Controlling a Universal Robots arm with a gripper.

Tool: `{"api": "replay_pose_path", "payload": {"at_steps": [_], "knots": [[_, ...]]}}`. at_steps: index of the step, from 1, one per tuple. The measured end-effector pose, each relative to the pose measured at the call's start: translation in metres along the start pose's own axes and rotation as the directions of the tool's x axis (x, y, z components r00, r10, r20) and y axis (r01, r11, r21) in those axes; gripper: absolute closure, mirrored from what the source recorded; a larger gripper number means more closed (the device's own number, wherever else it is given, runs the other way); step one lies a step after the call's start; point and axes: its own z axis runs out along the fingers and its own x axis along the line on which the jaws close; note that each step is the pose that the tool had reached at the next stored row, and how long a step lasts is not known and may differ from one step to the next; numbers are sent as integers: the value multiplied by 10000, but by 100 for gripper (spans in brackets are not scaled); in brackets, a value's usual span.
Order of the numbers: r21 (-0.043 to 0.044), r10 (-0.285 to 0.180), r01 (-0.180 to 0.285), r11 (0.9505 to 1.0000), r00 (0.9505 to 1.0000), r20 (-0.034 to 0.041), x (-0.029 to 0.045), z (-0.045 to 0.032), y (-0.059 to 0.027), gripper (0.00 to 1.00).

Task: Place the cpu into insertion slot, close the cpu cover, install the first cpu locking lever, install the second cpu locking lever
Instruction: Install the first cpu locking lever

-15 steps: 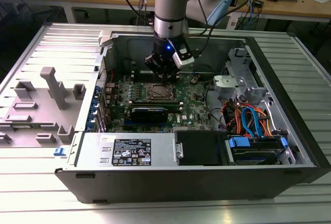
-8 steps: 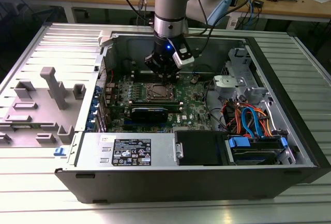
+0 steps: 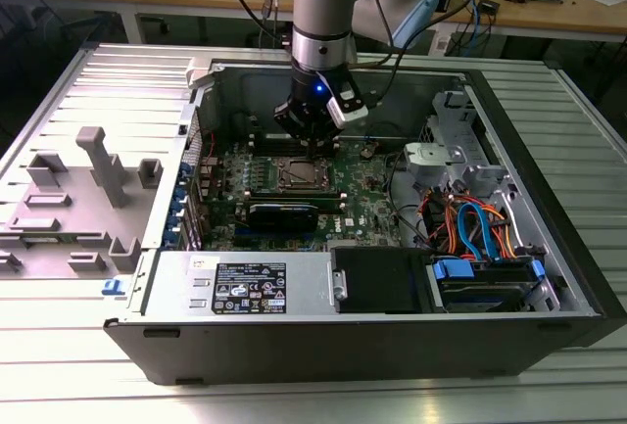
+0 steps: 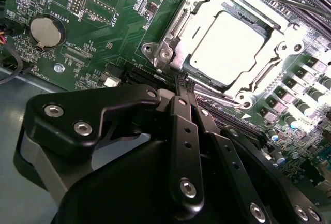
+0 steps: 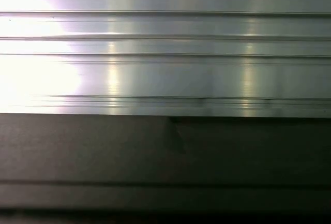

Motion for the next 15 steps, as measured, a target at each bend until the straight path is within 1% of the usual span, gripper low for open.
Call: {"api": "replay_pose_path", "payload": {"at_steps": [8,15], "knots": [[1,1,-1,10000,10000,1,0,-7,-2,89],[-1,2,-2,10000,10000,2,1,0,-21,89]]}}
